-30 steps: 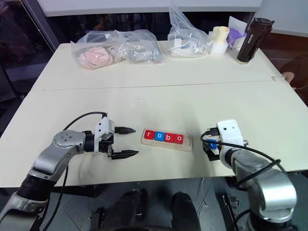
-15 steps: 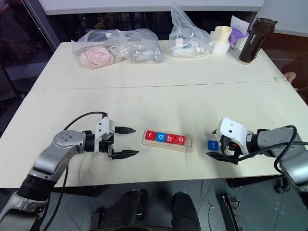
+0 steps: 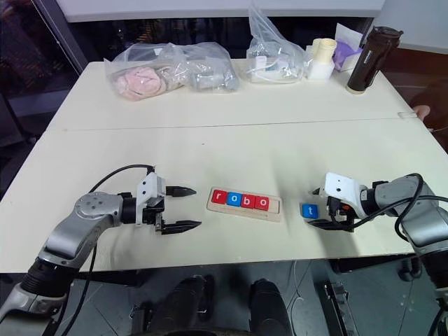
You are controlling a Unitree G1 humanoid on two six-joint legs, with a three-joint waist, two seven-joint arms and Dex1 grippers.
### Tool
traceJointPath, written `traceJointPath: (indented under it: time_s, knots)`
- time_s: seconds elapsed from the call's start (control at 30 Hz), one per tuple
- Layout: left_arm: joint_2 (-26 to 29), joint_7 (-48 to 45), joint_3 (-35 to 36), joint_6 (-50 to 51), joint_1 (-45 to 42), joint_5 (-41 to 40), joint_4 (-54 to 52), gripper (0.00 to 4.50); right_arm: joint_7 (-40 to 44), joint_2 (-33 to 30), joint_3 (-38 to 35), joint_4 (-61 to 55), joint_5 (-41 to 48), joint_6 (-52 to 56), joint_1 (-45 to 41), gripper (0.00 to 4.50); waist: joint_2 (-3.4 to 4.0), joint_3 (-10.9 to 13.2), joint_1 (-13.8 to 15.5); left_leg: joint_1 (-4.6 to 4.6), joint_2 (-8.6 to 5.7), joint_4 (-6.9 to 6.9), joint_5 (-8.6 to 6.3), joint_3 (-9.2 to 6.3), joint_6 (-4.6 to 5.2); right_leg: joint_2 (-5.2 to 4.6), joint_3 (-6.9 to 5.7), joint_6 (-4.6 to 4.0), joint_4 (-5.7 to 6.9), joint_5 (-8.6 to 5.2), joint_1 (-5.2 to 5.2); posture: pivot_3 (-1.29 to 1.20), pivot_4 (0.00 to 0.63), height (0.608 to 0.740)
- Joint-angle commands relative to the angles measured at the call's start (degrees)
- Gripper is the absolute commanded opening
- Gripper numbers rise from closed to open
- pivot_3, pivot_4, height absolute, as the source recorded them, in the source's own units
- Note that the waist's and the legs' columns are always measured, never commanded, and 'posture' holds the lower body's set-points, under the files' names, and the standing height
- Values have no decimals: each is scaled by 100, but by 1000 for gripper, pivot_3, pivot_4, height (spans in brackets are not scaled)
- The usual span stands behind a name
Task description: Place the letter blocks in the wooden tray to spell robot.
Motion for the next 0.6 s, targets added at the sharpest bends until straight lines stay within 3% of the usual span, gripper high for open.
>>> traceJointPath:
  time_s: [0.03, 0.1, 0.6]
  knots:
    - [23, 19, 97, 2, -12, -95, -204, 4500, 8, 8, -87, -170, -15, 91, 33, 2130, 0, 0, 0, 0, 0, 2, 0, 0, 0, 0, 1, 0, 0, 1, 1, 0, 150, 725]
    - [11, 24, 88, -1, -23, -96, -189, 4500, 6, 24, -112, -319, 32, 198, 39, 1170, 0, 0, -1, 0, 0, 3, -1, 0, -1, 0, 2, 1, 0, 1, 1, 0, 150, 725]
    - [-3, 45, 56, 27, -58, -118, -193, 4500, -110, 458, 165, -1308, 70, 836, -570, 1135, 3, 0, 22, -3, -2, 0, 0, 0, 0, -1, 3, 2, 1, 2, -5, 0, 150, 725]
